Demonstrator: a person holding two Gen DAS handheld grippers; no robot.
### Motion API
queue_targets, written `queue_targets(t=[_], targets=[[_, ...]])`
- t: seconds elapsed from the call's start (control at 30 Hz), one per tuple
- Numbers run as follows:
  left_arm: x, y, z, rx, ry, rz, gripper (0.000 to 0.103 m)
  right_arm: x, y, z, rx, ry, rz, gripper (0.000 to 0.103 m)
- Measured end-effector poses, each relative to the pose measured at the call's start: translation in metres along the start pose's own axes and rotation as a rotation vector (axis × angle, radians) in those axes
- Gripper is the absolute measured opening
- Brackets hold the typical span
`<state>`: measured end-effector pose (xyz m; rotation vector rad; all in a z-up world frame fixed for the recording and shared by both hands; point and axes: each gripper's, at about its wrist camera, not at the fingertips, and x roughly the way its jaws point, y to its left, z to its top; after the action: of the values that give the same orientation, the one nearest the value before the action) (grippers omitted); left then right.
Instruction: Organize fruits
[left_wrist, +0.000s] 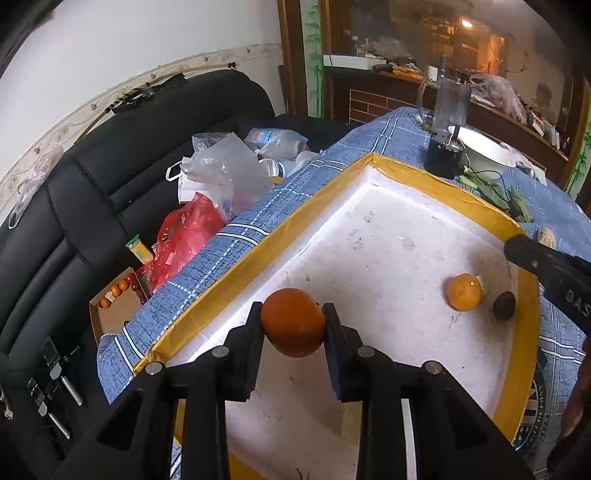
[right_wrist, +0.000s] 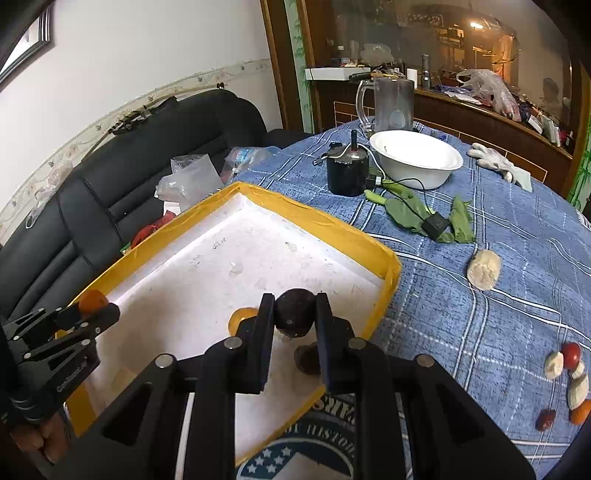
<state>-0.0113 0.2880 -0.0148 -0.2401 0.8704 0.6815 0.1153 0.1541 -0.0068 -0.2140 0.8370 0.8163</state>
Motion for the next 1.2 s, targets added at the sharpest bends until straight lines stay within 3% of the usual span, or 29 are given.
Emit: queue_targets(t=[0.83, 0.87, 0.93, 1.03, 1.13, 1.17, 1.2], targets=[[0.013, 0.001, -0.002, 0.016, 0.069, -0.002, 0.032, 0.056, -0.014, 0.009, 0.028, 0.09, -0.017, 0.023], [0.012, 0.001, -0.003, 0.015, 0.066, 0.006, 0.034, 0.057, -0.014, 0.009, 0.027, 0.091, -0.019, 0.023], [0.008, 0.003, -0.003, 0.011, 0.047, 0.021, 0.051, 0.057, -0.013, 0.009, 0.026, 0.094, -0.024, 0.023], [-0.005, 0.004, -0.003, 0.012, -0.022, 0.048, 0.068, 0.059, -0.01, 0.009, 0.015, 0.105, -0.028, 0.024], [-0.023, 0.001, -0.002, 0.025, -0.099, 0.068, 0.078, 0.057, -0.009, 0.009, 0.017, 0.103, -0.041, 0.025], [-0.028, 0.0, -0.002, 0.03, -0.118, 0.071, 0.079, 0.056, -0.01, 0.009, 0.018, 0.101, -0.052, 0.027], [-0.035, -0.002, -0.002, 0.036, -0.142, 0.073, 0.08, 0.055, -0.01, 0.009, 0.018, 0.1, -0.057, 0.039]])
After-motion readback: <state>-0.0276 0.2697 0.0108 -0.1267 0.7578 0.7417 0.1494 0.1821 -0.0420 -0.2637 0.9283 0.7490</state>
